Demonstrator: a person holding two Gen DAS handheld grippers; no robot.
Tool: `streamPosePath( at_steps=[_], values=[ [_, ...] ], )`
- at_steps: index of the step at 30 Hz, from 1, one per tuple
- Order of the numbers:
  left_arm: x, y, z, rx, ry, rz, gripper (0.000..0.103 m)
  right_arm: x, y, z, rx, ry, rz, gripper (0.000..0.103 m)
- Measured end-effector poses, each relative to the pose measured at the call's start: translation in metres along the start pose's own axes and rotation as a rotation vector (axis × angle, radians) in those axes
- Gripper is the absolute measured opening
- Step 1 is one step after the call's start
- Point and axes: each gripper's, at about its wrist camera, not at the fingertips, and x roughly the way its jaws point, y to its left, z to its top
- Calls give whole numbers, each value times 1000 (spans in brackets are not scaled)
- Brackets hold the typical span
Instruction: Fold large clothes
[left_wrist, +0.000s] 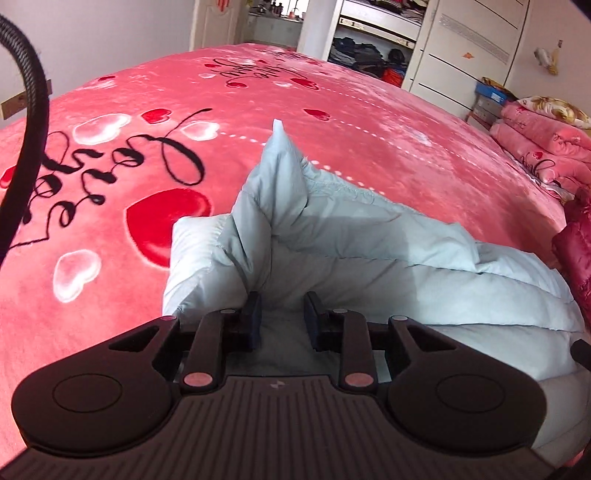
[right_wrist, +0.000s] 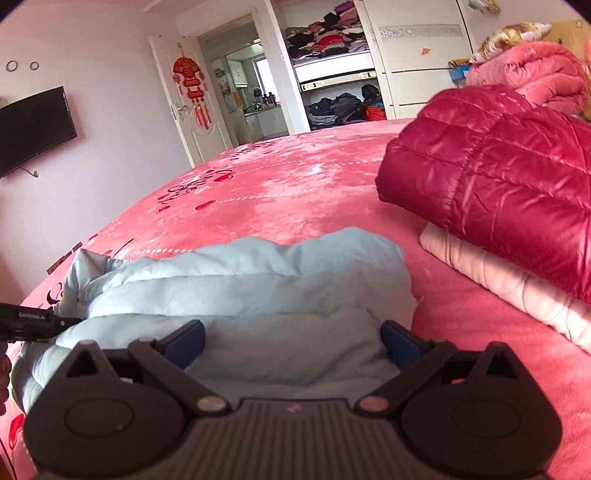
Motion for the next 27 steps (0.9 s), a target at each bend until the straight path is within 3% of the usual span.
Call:
streamPosePath(
  at_steps=[3, 6, 10, 13, 16, 20, 21, 22, 25, 27],
  values=[
    [-8, 10, -7, -16, -19, 32, 34, 11, 7, 3, -36, -5, -17, 102],
    [-29, 21, -7, -88, -40, -23, 35, 24, 12, 4, -67, 3, -27, 102],
    [-55, 39, 4, -90, -123, -67, 66, 33, 14, 5, -82, 3, -25, 102],
    [-54, 47, 16, -42, -146, -54, 68, 35, 13, 6, -73, -1, -17, 102],
    [-38, 52, 25, -26, -100, -93, 68, 38, 12, 6, -55, 1, -10, 102],
    [-23, 47, 20, 33, -76, -88, 58, 38, 12, 4, -52, 1, -6, 102],
    [-21, 46, 19, 32, -74, -84, 49, 38, 13, 4, -54, 0, -6, 102],
    [-20, 46, 18, 29, -70, -86, 32, 38, 13, 4, -55, 1, -5, 102],
    [-25, 40, 19, 7, -61, -72, 10, 39, 13, 3, -53, -1, -5, 102],
    [-32, 37, 20, -30, -60, -80, 4, 39, 14, 4, -56, -4, -5, 102]
  ],
)
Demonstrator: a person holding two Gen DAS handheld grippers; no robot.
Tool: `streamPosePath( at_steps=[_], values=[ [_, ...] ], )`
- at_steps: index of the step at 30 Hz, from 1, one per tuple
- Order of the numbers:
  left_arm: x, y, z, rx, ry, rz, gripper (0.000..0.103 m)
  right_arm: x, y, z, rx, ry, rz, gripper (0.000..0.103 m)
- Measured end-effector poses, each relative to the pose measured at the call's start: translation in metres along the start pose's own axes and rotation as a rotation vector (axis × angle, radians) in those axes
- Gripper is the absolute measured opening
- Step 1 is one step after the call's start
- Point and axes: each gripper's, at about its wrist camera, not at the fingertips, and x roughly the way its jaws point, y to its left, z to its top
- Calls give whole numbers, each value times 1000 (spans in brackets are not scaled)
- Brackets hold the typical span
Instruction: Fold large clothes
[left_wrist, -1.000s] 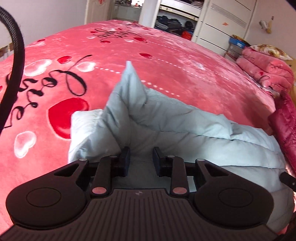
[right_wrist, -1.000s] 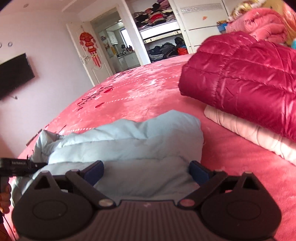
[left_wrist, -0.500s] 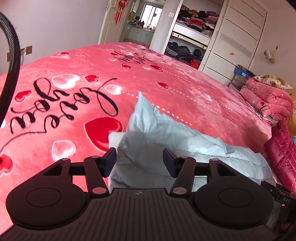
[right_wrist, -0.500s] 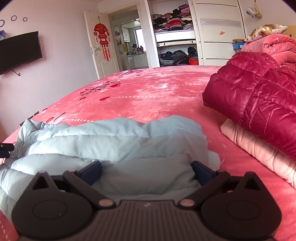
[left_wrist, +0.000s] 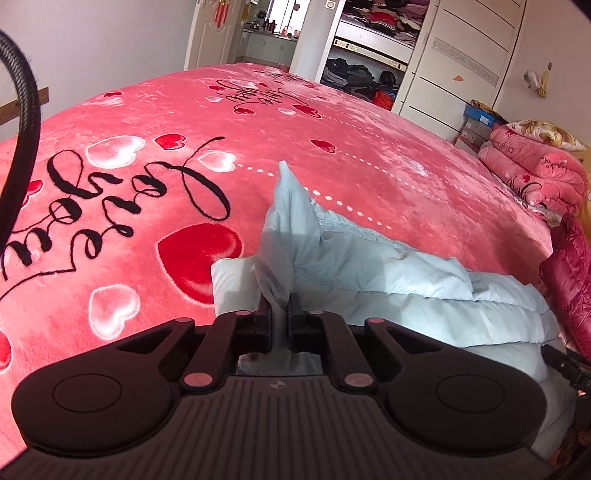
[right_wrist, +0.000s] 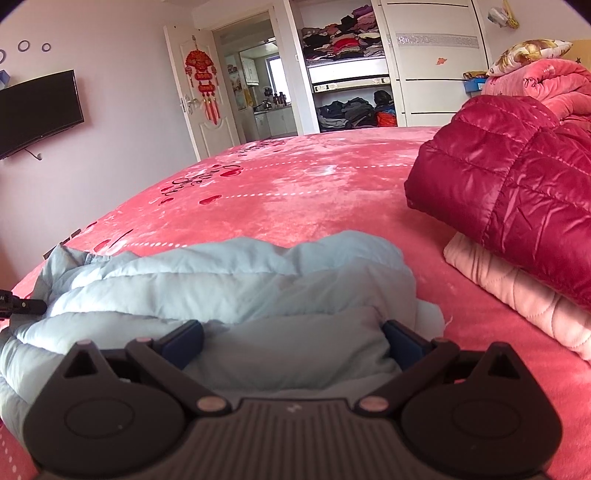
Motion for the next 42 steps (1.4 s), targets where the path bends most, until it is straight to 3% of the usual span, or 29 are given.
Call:
streamPosePath(
  at_steps=[9, 12, 14, 17, 19, 21, 23, 25, 27, 29, 32, 37, 42],
  values=[
    [-67, 5, -5, -193, -8, -111, 1, -3, -1, 2, -17, -16, -8, 102],
    [-49, 17, -2, -189, 27, -48, 2, -3, -3, 3, -10, -19, -14, 102],
    [-25, 30, -1, -224, 75, 43, 4, -2, -3, 4, 0, -14, -18, 102],
    [-11, 34, 0, -212, 80, 83, 9, -4, -1, 4, -12, -19, -24, 102],
    [-14, 28, 3, -185, 51, 88, 11, -7, 1, 5, -40, -30, -38, 102],
    [-23, 18, 8, -143, -5, 106, 19, -9, 2, 7, -62, -40, -47, 102],
    [-31, 11, 13, -100, -66, 121, 37, -10, 3, 9, -75, -55, -52, 102],
    [-42, 3, 14, -53, -122, 131, 44, -11, 4, 13, -72, -67, -44, 102],
    [-48, -6, 13, 2, -156, 111, 46, -12, 5, 17, -54, -78, -11, 102],
    [-43, -19, 8, 81, -136, 77, 47, -12, 9, 22, -35, -88, 17, 102],
    [-24, -34, 0, 169, -122, 85, 45, -8, 19, 29, 1, -85, 86, 102],
    [15, -38, 0, 191, -98, 89, 44, 3, 45, 32, -47, -55, 147, 102],
    [47, -47, -3, 217, -51, 75, 42, 25, 56, 25, -131, 28, 97, 102]
  ],
)
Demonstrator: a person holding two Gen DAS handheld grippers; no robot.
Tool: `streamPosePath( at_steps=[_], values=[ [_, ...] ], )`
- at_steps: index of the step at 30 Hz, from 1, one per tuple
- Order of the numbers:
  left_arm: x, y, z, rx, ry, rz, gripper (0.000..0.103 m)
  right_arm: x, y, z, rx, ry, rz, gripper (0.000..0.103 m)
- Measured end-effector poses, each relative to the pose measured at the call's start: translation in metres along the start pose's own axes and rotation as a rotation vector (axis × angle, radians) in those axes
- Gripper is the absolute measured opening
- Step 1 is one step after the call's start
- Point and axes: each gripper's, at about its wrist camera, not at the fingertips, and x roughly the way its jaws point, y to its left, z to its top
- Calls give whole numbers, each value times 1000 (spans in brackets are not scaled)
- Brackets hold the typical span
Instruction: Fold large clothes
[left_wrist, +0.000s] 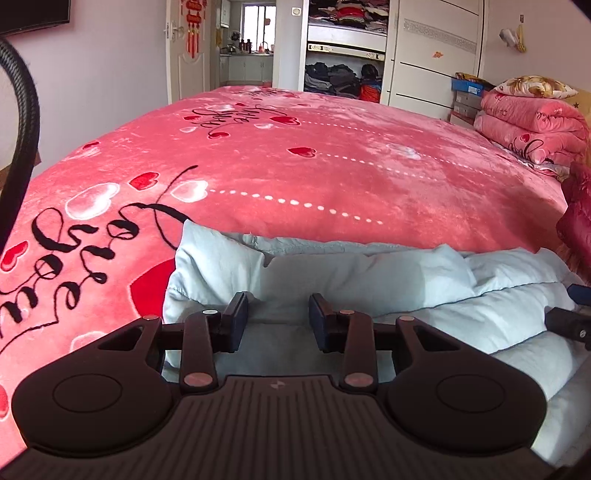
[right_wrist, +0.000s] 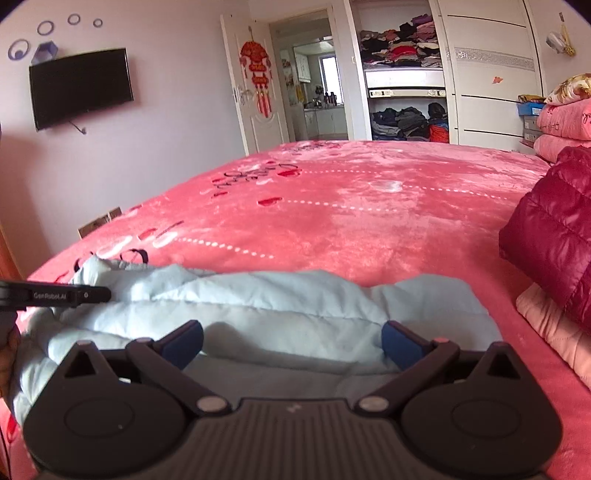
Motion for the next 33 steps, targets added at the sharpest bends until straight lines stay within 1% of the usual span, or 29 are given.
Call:
streamPosePath(
  at_steps=[3, 6, 10, 14, 24, 30, 33],
  values=[
    [13, -9, 2, -3, 10, -11, 42, 9, -9, -6, 9, 40, -49, 102],
    [24, -12, -2, -12, 25, 11, 44, 12, -23, -9, 52, 66, -94, 102],
    [24, -6, -15, -26, 25, 22, 47, 16, -36, -14, 98, 99, -108, 102],
    [30, -9, -23, -10, 4, 29, 47, 23, -36, -22, 85, 123, -137, 102],
    [37, -19, -41, 42, -64, 58, 47, 33, -35, -37, 71, 104, -165, 103],
    [34, -21, -47, 54, -76, 66, 47, 34, -32, -42, 48, 91, -181, 103],
    [35, -16, -39, 53, -67, 61, 47, 33, -32, -42, 47, 81, -181, 103]
  ],
)
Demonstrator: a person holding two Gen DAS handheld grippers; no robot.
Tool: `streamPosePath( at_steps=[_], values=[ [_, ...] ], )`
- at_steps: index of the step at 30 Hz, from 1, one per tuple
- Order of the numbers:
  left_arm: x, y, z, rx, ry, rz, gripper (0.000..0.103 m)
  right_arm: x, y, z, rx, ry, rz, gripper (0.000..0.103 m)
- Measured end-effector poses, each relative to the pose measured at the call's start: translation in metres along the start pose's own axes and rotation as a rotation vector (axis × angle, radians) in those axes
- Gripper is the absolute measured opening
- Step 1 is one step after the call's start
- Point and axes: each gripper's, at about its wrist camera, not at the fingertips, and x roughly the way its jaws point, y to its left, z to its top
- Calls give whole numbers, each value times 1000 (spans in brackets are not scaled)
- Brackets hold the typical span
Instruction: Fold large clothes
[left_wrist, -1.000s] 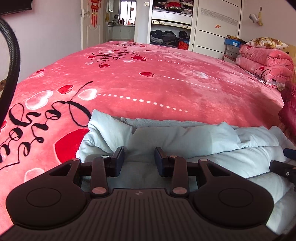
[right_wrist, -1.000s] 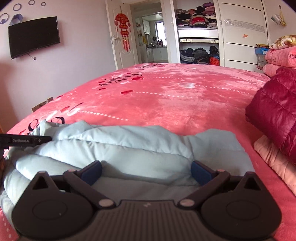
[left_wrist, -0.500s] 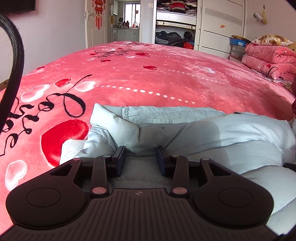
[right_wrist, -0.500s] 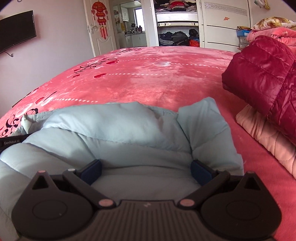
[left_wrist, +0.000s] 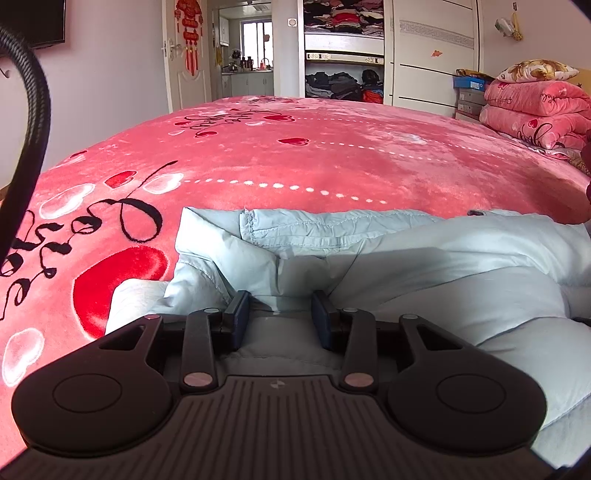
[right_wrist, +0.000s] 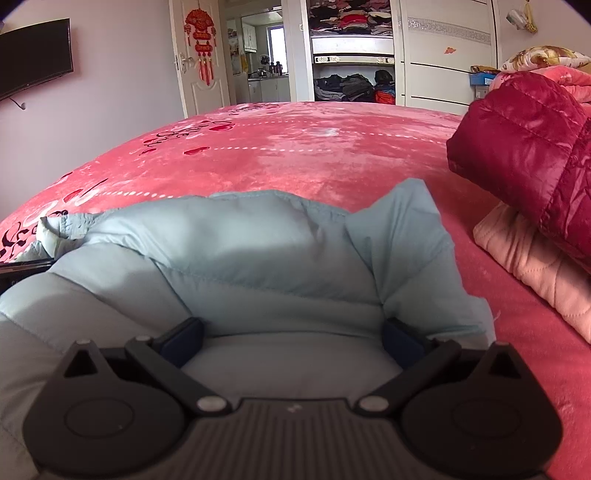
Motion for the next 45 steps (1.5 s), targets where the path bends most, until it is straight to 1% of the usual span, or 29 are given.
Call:
streamPosePath(
  at_steps=[3, 5, 7, 9, 10, 11, 14, 19, 20, 24, 29, 35, 41, 45],
  values=[
    [-5, -3, 8, 18, 9, 10, 52, -7, -3, 0, 13, -25, 11, 103],
    [-15, -4, 14, 16, 10, 6, 62, -15, -4, 2, 14, -34, 12, 102],
    [-34, -10, 24, 12, -16, -18, 65, -27, -7, 4, 14, -61, 3, 102],
    [-51, -20, 33, 12, -46, -40, 73, -40, -11, 7, 18, -98, -6, 102],
    [-59, -28, 38, -2, -56, -58, 81, -47, -15, 9, 26, -116, 3, 102],
    [-64, -34, 42, -17, -54, -76, 83, -52, -20, 10, 39, -128, 9, 102],
    [-65, -66, 49, -47, -3, -144, 87, -66, -37, 14, 107, -152, -11, 102],
    [-39, -108, 44, -52, 78, -124, 89, -81, -66, 15, 183, -170, -89, 102],
    [-32, -116, 38, -52, 96, -106, 91, -84, -72, 15, 196, -174, -99, 102],
    [-15, -126, 27, -39, 114, -59, 98, -88, -90, 14, 225, -175, -129, 102],
    [-6, -135, 12, 17, 94, -20, 103, -92, -106, 10, 249, -152, -144, 102],
    [-1, -144, -3, 42, 36, -3, 103, -95, -114, 7, 265, -139, -153, 102],
    [-3, -148, -5, 40, 22, -3, 103, -94, -116, 6, 260, -123, -157, 102],
    [-10, -146, 1, 36, 36, -14, 103, -92, -113, 9, 260, -120, -148, 102]
  ],
)
